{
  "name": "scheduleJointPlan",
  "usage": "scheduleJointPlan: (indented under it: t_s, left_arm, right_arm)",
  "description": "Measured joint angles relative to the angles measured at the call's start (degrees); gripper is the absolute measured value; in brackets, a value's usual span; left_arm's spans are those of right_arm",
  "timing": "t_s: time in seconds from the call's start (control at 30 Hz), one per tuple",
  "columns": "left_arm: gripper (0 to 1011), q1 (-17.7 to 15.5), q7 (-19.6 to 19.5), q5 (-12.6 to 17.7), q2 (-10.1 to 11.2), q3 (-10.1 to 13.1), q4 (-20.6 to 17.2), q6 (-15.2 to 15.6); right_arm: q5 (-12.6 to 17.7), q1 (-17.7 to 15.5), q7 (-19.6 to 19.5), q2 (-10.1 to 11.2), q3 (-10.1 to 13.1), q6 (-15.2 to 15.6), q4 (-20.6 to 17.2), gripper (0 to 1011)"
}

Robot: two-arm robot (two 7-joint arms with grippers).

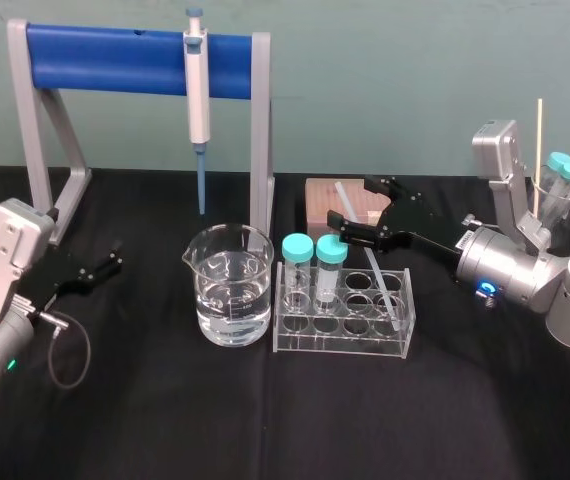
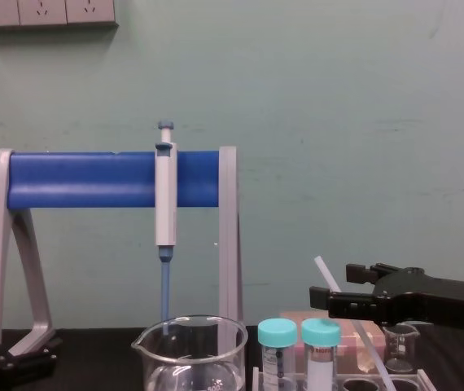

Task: Pick up the stirring rod with one hand, then place it down.

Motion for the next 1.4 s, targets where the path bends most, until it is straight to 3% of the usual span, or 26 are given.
scheduleJointPlan:
  t_s: [0.4, 0.57, 0.93, 1.07, 1.4]
  left_arm:
    - [1000, 0.0, 0.0, 0.0, 0.0, 0.0, 0.0, 0.0]
    - [1001, 0.0, 0.0, 0.0, 0.0, 0.0, 0.0, 0.0]
    - [1000, -0.01, 0.0, 0.0, 0.0, 0.0, 0.0, 0.0]
    - [1000, -0.01, 0.0, 0.0, 0.0, 0.0, 0.0, 0.0]
    - [1001, 0.0, 0.0, 0.0, 0.0, 0.0, 0.0, 0.0]
  right_arm:
    - [-0.04, -0.06, -0.05, 0.0, 0.01, -0.1, -0.06, 1002]
    - [-0.06, -0.07, -0.05, 0.0, 0.01, -0.13, -0.06, 928]
    - [-0.09, -0.07, -0.05, 0.0, 0.01, -0.17, -0.07, 626]
    - [-0.09, -0.07, -0.05, 0.0, 0.01, -0.17, -0.06, 452]
    - [-0.09, -0.07, -0.05, 0.0, 0.0, -0.17, -0.06, 155]
